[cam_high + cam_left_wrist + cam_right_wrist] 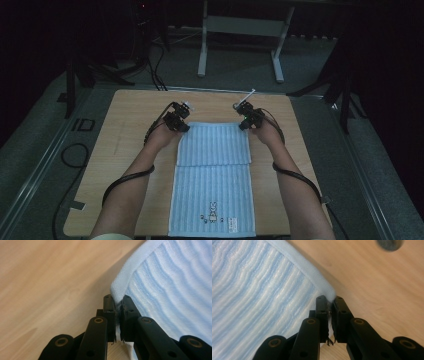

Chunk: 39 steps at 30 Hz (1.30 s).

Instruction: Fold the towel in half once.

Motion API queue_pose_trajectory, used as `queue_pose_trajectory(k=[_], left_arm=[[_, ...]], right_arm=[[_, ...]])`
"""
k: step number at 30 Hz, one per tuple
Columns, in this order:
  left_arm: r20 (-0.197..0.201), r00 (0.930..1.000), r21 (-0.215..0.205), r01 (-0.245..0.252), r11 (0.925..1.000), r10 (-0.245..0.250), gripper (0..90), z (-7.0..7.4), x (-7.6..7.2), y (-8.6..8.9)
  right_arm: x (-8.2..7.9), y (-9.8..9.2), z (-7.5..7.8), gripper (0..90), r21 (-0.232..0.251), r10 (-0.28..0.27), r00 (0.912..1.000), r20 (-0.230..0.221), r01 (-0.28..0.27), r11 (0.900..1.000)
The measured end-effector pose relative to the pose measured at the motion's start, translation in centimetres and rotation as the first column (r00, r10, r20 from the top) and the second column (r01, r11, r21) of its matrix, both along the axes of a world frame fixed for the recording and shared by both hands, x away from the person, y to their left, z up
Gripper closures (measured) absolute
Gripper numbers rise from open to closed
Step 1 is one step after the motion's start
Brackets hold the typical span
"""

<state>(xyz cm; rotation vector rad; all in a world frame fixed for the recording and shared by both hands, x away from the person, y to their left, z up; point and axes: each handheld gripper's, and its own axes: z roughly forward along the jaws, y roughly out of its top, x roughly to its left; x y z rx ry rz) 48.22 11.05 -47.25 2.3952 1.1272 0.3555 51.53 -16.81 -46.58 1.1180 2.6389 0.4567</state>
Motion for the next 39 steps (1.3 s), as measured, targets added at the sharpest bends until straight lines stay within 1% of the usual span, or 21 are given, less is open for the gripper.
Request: queue_pose_trajectory(k=[2, 4, 5, 7, 12, 13, 15, 17, 18, 21, 23, 24, 26, 28, 29, 31, 32, 33, 34, 38, 39], left_arm=[[0.012, 0.9999, -0.021, -0.007, 0.9998, 0.007, 83.7, 1.3, 0.1, 0.3], [0.045, 0.999, -0.013, -0.007, 0.9999, 0.007, 83.7, 2.8, 0.2, 0.3], [0.046, 0.999, -0.011, -0.001, 0.9999, 0.002, 83.7, 3.5, 0.3, 0.2], [0.079, 0.9968, 0.014, -0.004, 0.9999, 0.003, 83.7, 5.0, 0.4, -0.2], [0.148, 0.9889, 0.018, -0.013, 0.9998, 0.01, 83.7, 9.0, 0.6, -0.6], [0.153, 0.9882, 0.013, -0.012, 0.9999, 0.009, 83.6, 9.7, 0.7, -0.6], [0.19, 0.9818, 0.024, -0.019, 0.9995, 0.015, 83.6, 11.1, 0.6, -0.6], [0.211, 0.9774, 0.027, -0.022, 0.9994, 0.015, 83.5, 12.3, 0.4, -0.5], [0.233, 0.9723, 0.031, -0.028, 0.9991, 0.02, 83.5, 12.8, 0.1, -0.5], [0.256, 0.9666, 0.021, -0.021, 0.9996, 0.015, 83.3, 14.1, -0.7, -0.1], [0.254, 0.9671, 0.007, -0.005, 1.0, 0.003, 83.2, 14.3, -1.4, 0.2], [0.24, 0.9707, -0.001, 0.011, 0.9999, -0.01, 83.1, 14.2, -1.7, 0.3], [0.221, 0.9745, 0.004, 0.038, 0.9993, -0.038, 83.1, 13.4, -2.5, 0.5], [0.221, 0.9745, 0.004, 0.038, 0.9993, -0.038, 83.1, 13.4, -2.5, 0.5], [0.178, 0.9807, -0.002, 0.082, 0.9966, -0.08, 83.1, 11.8, -3.7, 0.8], [0.155, 0.9816, -0.002, 0.113, 0.9936, -0.111, 82.8, 10.6, -4.8, 0.9], [0.155, 0.9816, -0.002, 0.113, 0.9936, -0.111, 82.7, 10.6, -4.8, 0.9], [0.129, 0.9814, -0.005, 0.144, 0.9895, -0.142, 82.7, 9.5, -5.9, 1.0], [0.135, 0.9781, -0.001, 0.16, 0.9871, -0.158, 82.6, 9.0, -6.5, 1.1], [0.101, 0.9781, -0.052, 0.188, 0.9809, -0.182, 82.8, 7.2, -9.1, 1.7], [0.101, 0.9781, -0.052, 0.188, 0.9809, -0.182, 82.9, 7.2, -9.1, 1.7]], right_arm=[[0.0, -0.3, 1.0, 84.3, -0.005, 0.002, 0.9997, 0.023, -0.002, 1.0], [0.1, -0.6, 2.4, 84.3, 0.016, -0.001, 0.9992, 0.039, 0.0, 1.0], [0.2, -0.7, 3.1, 84.3, 0.025, -0.003, 0.9987, 0.05, 0.002, 1.0], [0.4, -0.7, 4.4, 84.3, 0.015, -0.003, 0.997, 0.077, 0.002, 1.0], [0.9, -0.8, 7.9, 84.3, 0.01, -0.02, 0.9905, 0.136, 0.019, 1.0], [1.0, -0.9, 8.7, 84.3, 0.016, -0.023, 0.9881, 0.152, 0.021, 1.0], [1.0, -1.0, 10.4, 84.3, 0.022, -0.026, 0.9829, 0.182, 0.022, 1.0], [0.8, -1.1, 12.0, 84.3, 0.034, -0.015, 0.9714, 0.237, 0.007, 0.999], [0.6, -1.1, 12.7, 84.3, 0.027, -0.003, 0.9683, 0.25, -0.004, 1.0], [-0.2, -1.1, 14.2, 84.2, 0.015, 0.023, 0.958, 0.286, -0.028, 0.999], [-0.9, -1.4, 15.0, 84.3, 0.055, 0.016, 0.9536, 0.301, -0.034, 0.998], [-1.3, -1.4, 15.0, 84.2, 0.059, 0.018, 0.952, 0.306, -0.038, 0.998], [-2.3, -1.3, 14.6, 84.2, 0.028, 0.06, 0.9562, 0.286, -0.071, 0.997], [-2.8, -1.3, 14.2, 84.2, 0.016, 0.079, 0.9582, 0.275, -0.087, 0.996], [-4.0, -1.3, 13.4, 84.2, -0.006, 0.117, 0.9593, 0.257, -0.119, 0.993], [-5.3, -1.4, 12.5, 84.2, -0.007, 0.134, 0.9613, 0.241, -0.136, 0.991], [-5.9, -1.5, 12.0, 84.2, -0.002, 0.146, 0.9619, 0.232, -0.149, 0.989], [-6.5, -1.6, 11.5, 84.2, -0.01, 0.156, 0.9633, 0.218, -0.158, 0.987], [-7.2, -1.7, 11.1, 84.1, -0.025, 0.177, 0.9605, 0.215, -0.176, 0.984], [-9.9, -2.1, 9.6, 84.1, -0.026, 0.228, 0.9551, 0.19, -0.227, 0.974], [-9.9, -2.1, 9.6, 84.1, -0.026, 0.228, 0.9551, 0.19, -0.227, 0.974]])
